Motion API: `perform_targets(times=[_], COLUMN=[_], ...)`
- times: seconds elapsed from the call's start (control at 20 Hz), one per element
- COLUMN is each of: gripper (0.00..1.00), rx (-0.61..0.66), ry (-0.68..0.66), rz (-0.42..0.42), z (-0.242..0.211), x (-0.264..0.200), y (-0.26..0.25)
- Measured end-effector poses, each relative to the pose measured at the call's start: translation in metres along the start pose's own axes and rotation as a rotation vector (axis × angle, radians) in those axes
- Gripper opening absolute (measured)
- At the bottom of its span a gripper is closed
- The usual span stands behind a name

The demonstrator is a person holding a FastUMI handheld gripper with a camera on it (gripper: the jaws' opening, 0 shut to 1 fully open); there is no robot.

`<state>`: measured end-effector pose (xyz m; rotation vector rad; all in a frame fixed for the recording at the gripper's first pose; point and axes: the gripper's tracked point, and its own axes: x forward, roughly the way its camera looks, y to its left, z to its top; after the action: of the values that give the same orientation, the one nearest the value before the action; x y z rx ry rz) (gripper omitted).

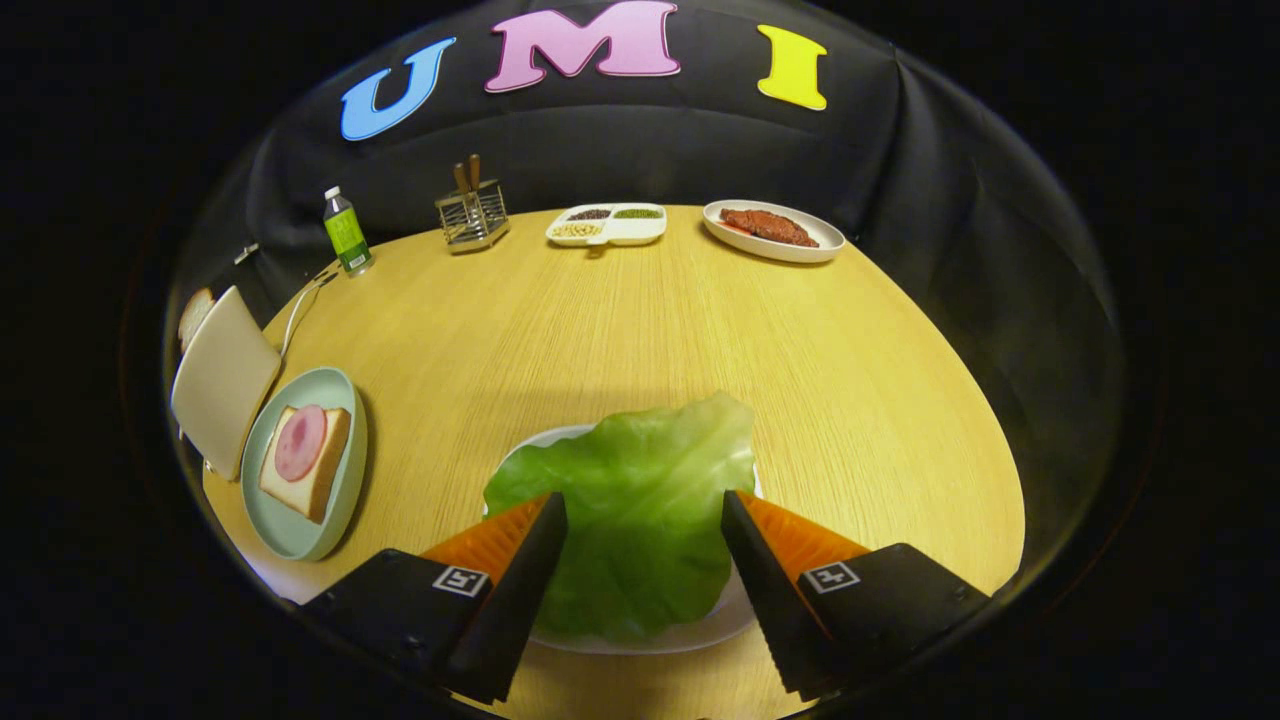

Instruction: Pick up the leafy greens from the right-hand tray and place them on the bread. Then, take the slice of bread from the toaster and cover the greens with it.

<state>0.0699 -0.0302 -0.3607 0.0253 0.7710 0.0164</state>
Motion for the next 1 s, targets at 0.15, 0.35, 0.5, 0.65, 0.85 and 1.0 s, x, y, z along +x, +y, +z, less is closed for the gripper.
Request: perform_targets(times=[0.15, 0.35, 0.5, 0.65, 0.85, 1.0], gripper=[0.96, 0.76, 0.55, 0.36, 0.15, 0.06], rx=[0.006, -0.002, -0.02, -0.017, -0.007, 0.035], ry=[0.014, 0.018, 0.024, 0.038, 0.049, 0.082], rz=[-0.004, 0.01, 0.016, 0.037, 0.055, 0.066], z=[-0.0024, -0.0009, -0.0014, -0.0005, 0.0001, 0.0004], x=[0.0026, 0.0029, 0.0027, 0.0033, 0.0027, 0.003], y=[0.003, 0.0056, 0.0063, 0.008, 0.0073, 0.0072])
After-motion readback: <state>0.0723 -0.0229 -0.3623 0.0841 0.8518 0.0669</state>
